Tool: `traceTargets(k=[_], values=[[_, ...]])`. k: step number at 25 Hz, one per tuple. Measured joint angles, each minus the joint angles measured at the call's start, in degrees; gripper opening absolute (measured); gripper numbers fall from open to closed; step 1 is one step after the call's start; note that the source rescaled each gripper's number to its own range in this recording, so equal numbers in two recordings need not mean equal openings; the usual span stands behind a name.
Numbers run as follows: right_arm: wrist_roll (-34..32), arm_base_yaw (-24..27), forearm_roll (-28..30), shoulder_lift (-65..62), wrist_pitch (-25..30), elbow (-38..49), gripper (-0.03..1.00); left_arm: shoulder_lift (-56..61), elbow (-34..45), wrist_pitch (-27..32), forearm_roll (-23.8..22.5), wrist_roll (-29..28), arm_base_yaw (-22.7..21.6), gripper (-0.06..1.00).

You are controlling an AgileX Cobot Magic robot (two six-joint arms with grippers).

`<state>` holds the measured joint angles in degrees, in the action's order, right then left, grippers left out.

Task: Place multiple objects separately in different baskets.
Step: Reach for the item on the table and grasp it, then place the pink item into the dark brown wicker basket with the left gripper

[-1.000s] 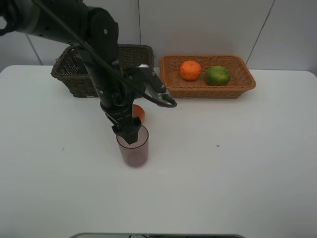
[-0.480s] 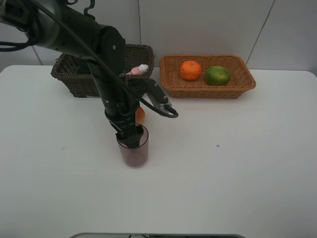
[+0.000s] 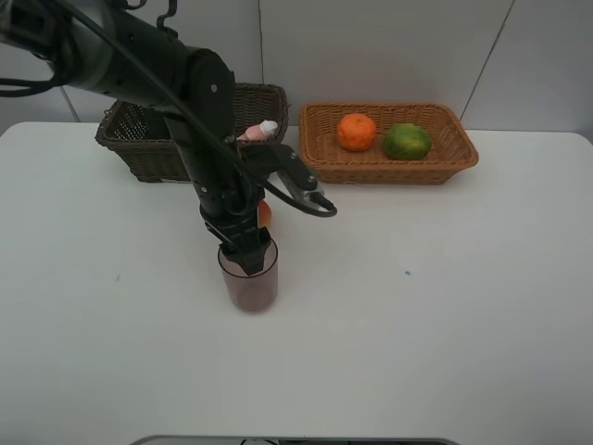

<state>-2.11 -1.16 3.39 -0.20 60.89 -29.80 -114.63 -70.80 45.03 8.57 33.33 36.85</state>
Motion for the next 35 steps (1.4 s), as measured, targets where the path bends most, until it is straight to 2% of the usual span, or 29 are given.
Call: traceTargets(k=[3,4,5,6,7,35], values=[[0.0,0.0,0.0,0.0,0.0,0.0,0.88,0.0,0.0,-0.2,0.04,0.0,0.0,0.4],[0.0,0.0,0.0,0.0,0.0,0.0,0.88,0.0,0.0,-0.2,0.04,0.0,0.0,0.4],[0.0,0.0,0.0,0.0,0.0,0.0,0.88,0.0,0.0,-0.24,0.18,-0.49,0.0,0.14],[0.0,0.0,0.0,0.0,0.0,0.0,0.88,0.0,0.0,-0.24,0.18,-0.9,0.0,0.04],[0.0,0.0,0.0,0.0,0.0,0.0,0.88,0.0,0.0,-0.24,0.2,-1.15,0.0,0.0],[0.0,0.0,0.0,0.0,0.0,0.0,0.88,1.18,0.0,0.0,0.59,-1.46,0.0,0.0]])
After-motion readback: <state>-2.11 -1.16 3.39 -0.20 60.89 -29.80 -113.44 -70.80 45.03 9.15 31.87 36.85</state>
